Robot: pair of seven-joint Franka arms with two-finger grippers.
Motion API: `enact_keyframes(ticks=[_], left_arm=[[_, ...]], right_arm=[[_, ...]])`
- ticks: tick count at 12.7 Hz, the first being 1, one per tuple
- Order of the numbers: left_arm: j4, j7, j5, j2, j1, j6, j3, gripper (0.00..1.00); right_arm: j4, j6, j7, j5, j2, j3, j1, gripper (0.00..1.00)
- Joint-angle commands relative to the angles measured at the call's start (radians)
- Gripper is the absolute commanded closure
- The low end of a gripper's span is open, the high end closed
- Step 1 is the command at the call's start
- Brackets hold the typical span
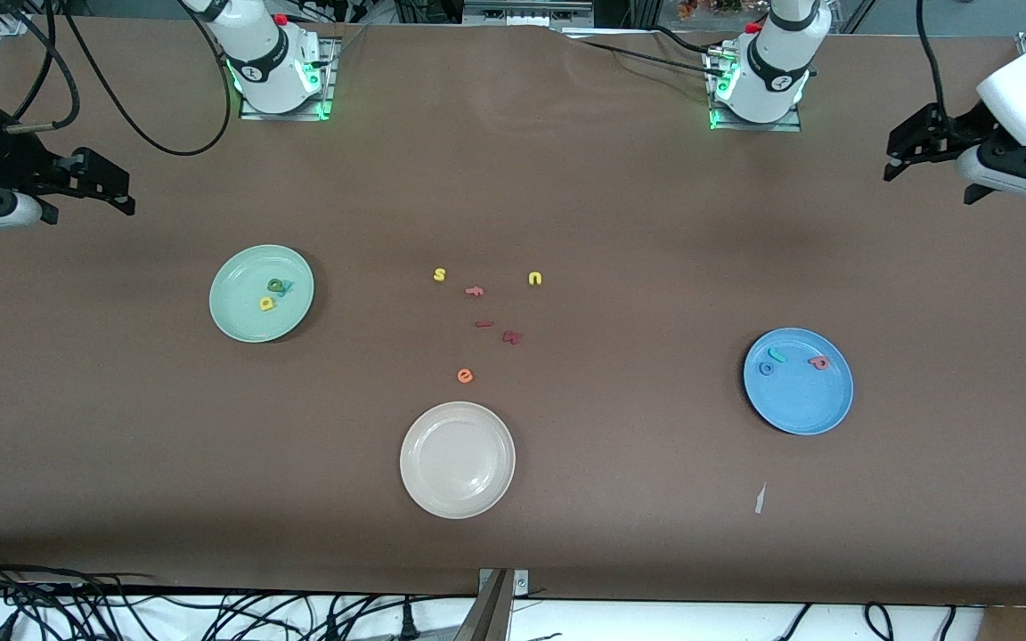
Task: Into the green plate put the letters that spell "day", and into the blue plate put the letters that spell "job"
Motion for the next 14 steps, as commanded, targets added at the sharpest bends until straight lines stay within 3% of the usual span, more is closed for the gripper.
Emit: enact_keyframes(ticks=[1,4,14], left_arm=[[0.061,-0.089,0.035,0.039,-0.061,-0.043,0.039,0.00],[0.060,-0.111,0.025,0.041,-0.064,-0.044,0.072,0.00],[0.086,-0.116,0.003,0.067,-0.065,-0.040,0.065,0.00]], right_arm=[[0.018,-0.019,-0.004,-0.013,0.003,0.001,0.000,0.00],[0.018,-0.022,-0.006,-0.013,0.003,0.001,-0.001,0.00],[0.035,-0.020,-0.007,-0.012,0.020,0.006,0.003,0.00]])
